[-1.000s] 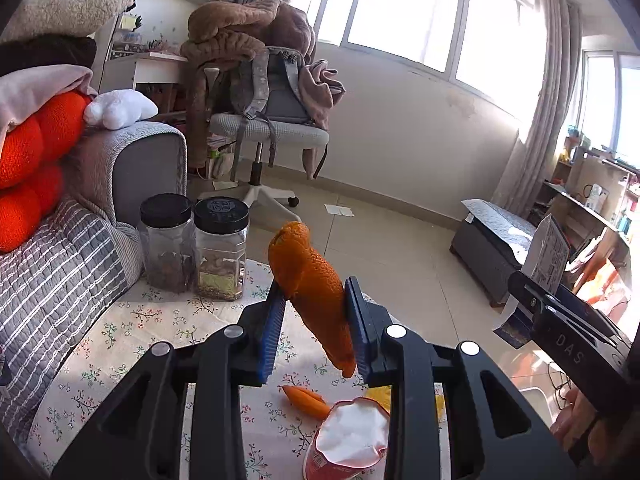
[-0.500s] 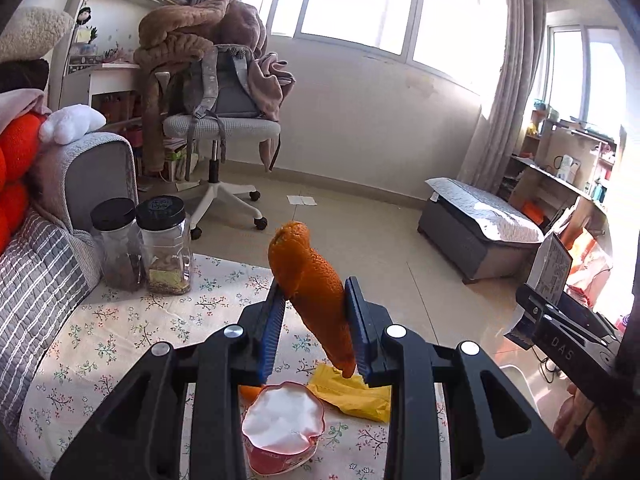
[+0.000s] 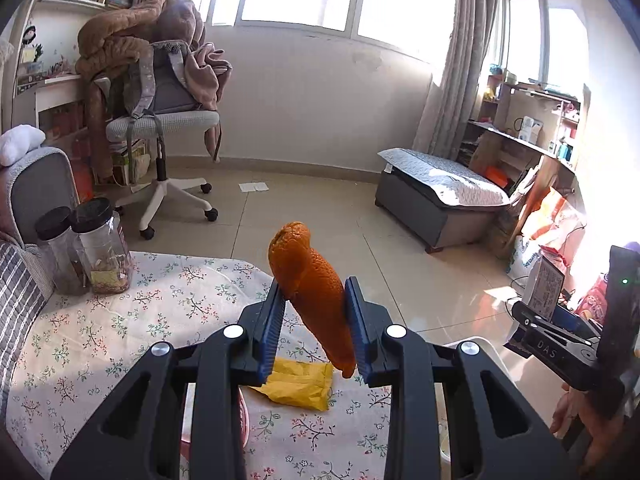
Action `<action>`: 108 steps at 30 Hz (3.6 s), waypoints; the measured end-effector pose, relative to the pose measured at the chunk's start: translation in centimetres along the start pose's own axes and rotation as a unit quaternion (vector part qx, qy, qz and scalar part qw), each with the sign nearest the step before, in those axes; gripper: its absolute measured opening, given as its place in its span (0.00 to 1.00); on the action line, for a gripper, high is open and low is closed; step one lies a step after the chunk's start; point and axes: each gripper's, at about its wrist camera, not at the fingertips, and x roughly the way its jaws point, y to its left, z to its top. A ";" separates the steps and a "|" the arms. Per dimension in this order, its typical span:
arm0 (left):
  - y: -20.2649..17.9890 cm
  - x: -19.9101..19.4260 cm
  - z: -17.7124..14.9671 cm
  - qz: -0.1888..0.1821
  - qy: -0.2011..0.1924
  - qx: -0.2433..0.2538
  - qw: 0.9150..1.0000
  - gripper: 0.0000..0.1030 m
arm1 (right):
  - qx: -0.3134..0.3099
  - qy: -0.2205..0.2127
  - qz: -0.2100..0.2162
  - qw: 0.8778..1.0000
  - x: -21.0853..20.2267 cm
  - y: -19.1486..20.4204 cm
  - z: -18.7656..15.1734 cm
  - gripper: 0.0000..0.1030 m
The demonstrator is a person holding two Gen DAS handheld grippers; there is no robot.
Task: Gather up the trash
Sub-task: 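Carry the blue-edged box over the white bin and open the right gripper, then lower the orange item into the bin and open the left gripper, then move both tools back over the table toward the red-rimmed noodle cup, then grasp the two orange sticks with the right gripper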
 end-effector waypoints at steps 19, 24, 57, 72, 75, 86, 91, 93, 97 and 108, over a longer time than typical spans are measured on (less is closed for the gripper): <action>-14.8 6.0 -2.4 -0.117 0.093 0.073 0.986 0.30 | 0.113 0.026 -0.079 0.990 0.4 -11.5 -1.9 0.92; -18.4 7.4 -3.1 -0.148 0.120 0.084 0.978 0.31 | 0.176 0.036 -0.108 0.978 0.8 -15.2 -2.2 0.92; -11.8 5.2 -2.2 -0.003 0.084 0.050 0.995 0.89 | 0.118 -0.015 -0.057 0.991 -0.5 -7.5 -0.9 0.93; 3.3 1.6 -1.6 0.113 0.067 -0.019 0.991 0.89 | 0.004 -0.050 0.057 0.997 -2.6 8.1 -1.3 0.93; 6.0 0.9 -1.8 0.131 0.068 -0.031 0.989 0.89 | -0.014 -0.062 0.082 0.995 -3.4 10.7 -1.1 0.93; 16.5 -1.0 -2.5 0.188 0.067 -0.087 0.976 0.89 | -0.143 -0.044 0.132 0.980 -3.3 21.4 -0.9 0.93; 21.4 -1.2 -3.2 0.208 0.071 -0.118 0.968 0.89 | -0.234 -0.014 0.134 0.963 -1.9 27.8 -0.6 0.93; 23.3 -1.1 -3.7 0.213 0.075 -0.133 0.965 0.89 | -0.281 0.004 0.137 0.950 -1.2 30.6 -0.8 0.93; 26.9 -1.0 -4.3 0.204 0.090 -0.183 0.958 0.89 | -0.377 0.095 0.158 0.908 1.6 36.0 -1.9 0.93; 32.4 -3.0 -3.7 0.171 0.079 -0.284 0.940 0.89 | -0.540 0.351 0.156 0.749 9.2 44.9 -8.7 0.82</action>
